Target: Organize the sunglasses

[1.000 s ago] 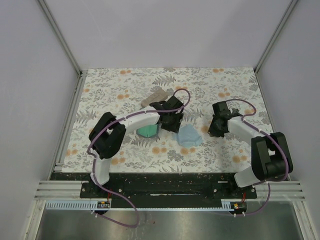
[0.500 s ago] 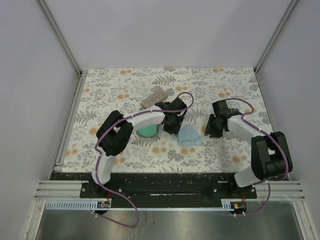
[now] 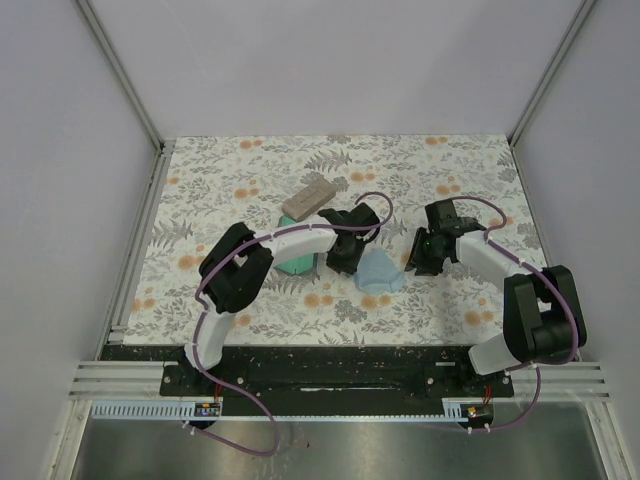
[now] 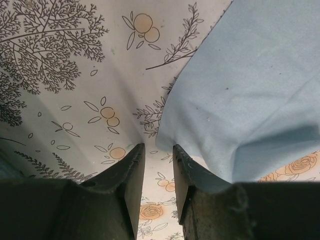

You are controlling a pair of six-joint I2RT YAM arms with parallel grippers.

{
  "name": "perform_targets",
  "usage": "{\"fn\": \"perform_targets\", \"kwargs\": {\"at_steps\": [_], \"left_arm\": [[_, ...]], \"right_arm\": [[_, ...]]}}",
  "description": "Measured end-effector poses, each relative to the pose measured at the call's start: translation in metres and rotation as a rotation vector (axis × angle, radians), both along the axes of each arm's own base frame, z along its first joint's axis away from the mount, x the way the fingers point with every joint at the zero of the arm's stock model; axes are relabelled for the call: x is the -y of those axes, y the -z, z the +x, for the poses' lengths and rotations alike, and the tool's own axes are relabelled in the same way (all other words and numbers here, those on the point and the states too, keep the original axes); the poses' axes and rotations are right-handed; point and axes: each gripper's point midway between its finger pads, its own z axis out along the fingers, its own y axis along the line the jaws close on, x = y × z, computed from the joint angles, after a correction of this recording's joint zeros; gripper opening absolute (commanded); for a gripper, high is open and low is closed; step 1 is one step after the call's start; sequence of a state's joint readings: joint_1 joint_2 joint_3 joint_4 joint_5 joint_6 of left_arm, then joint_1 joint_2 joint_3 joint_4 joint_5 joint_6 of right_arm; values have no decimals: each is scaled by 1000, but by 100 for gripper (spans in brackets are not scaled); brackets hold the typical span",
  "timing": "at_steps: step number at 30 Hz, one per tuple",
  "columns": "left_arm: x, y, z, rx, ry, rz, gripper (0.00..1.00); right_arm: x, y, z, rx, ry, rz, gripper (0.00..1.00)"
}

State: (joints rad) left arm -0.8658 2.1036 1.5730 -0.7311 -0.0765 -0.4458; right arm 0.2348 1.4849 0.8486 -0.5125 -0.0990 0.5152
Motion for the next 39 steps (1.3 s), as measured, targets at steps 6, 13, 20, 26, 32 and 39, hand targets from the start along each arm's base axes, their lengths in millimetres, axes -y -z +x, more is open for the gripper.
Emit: {"fn": "perform_targets", "kwargs": {"at_steps": [6,13,20,26,32,39], "left_arm": [[2,1,0,-2,-4,7,24],[8,2,1,2,-22,-24,0],[7,1,3,9,-40,-33,0],[-1,0,13,17,-57,-33,0],[-18,0,27,26,-52,-11,0],[-17,0,25,27,-3,-5,0]], "right_arm": [[0,-2,0,6,-3,1,41],[-1,-5,1,17,-4,7,41],[-7,-13,9,34,-14,32,43],[-11,-19,25,48,-15,35,43],[-16,-23,43,61,-28,41,43],[-22,-18,54,50,-43,48,46]]}}
